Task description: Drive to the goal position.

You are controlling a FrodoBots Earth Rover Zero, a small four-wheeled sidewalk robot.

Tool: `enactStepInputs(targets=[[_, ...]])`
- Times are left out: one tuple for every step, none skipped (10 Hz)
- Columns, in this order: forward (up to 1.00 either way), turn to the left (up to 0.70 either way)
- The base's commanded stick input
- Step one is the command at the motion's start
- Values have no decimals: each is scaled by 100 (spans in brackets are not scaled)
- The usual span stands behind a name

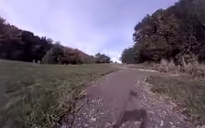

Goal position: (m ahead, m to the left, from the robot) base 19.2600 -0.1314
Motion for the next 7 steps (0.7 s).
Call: enactStepInputs(targets=[[85, -15], [85, -30], [85, -33], [85, -34], [85, -32], [85, -22], [85, -11]])
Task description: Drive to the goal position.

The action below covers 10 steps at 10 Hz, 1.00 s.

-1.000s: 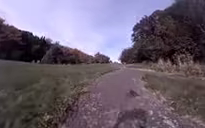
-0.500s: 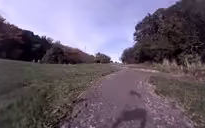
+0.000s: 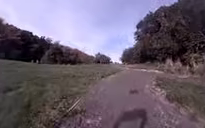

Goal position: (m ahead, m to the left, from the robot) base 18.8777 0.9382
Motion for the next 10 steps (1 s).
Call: enactStepInputs(targets=[[85, 0], [85, 0], [85, -1], [85, -3], [85, -33], [85, -34], [85, -34], [85, -34], [85, -34], [85, -34]])
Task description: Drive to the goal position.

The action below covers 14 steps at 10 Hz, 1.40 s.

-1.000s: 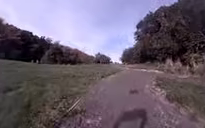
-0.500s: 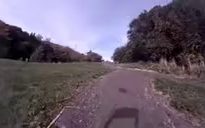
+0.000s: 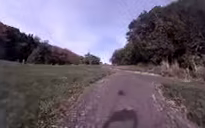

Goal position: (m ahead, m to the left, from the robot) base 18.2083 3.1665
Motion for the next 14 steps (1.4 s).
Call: enactStepInputs(targets=[[85, -34], [85, -34], [85, -22], [85, 0], [85, 0], [85, 0], [85, 0], [85, 0], [85, 0], [85, 0], [85, 0], [85, -6], [85, -18], [85, -34]])
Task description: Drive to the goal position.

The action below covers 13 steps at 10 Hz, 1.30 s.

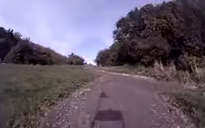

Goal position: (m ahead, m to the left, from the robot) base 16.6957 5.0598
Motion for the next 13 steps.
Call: enactStepInputs(targets=[[85, -34], [85, -34], [85, -18], [85, 0], [85, 0], [85, 0], [85, 0], [85, 0], [85, -16], [85, -33], [85, -34], [85, -34], [85, -33]])
